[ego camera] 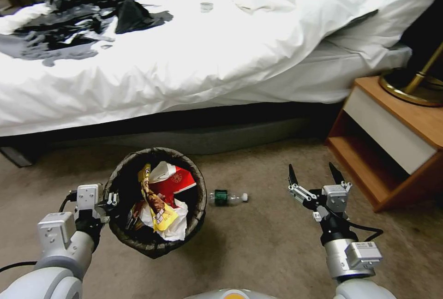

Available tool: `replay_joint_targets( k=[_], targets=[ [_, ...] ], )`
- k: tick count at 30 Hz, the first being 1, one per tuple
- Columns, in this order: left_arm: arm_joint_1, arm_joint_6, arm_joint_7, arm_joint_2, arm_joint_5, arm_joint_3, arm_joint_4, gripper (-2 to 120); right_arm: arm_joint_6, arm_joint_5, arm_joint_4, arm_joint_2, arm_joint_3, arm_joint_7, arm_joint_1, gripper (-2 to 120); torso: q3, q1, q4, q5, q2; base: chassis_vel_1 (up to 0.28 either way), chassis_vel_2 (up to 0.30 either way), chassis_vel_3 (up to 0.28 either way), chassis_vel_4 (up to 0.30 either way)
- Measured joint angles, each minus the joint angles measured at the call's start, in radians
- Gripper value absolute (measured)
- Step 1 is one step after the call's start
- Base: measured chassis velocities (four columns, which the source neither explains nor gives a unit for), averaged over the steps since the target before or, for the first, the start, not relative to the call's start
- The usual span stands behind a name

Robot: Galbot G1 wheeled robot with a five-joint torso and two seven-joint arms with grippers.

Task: Pick up the trash bin, then pick up the garbage from the floor and place it into the trash bin.

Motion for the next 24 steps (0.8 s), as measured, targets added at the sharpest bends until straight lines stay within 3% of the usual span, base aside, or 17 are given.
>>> replay_joint_targets(
  k=[16,24],
  targets=[
    [0.008,-0.004,0.001,0.0,0.001,0.001,0.0,1,-0.004,0.007,-0.011,-0.012,-0.017,0.011,0.0,100,0.0,0.0,0.0,0.0,0.0,0.074,0.072,0.073,0.073],
    [0.022,-0.014,-0.001,0.0,-0.001,0.001,0.0,1,-0.13,0.109,-0.044,-0.082,0.015,-0.019,0.074,100,0.0,0.0,0.0,0.0001,0.0,0.016,0.013,0.015,0.017]
  ],
)
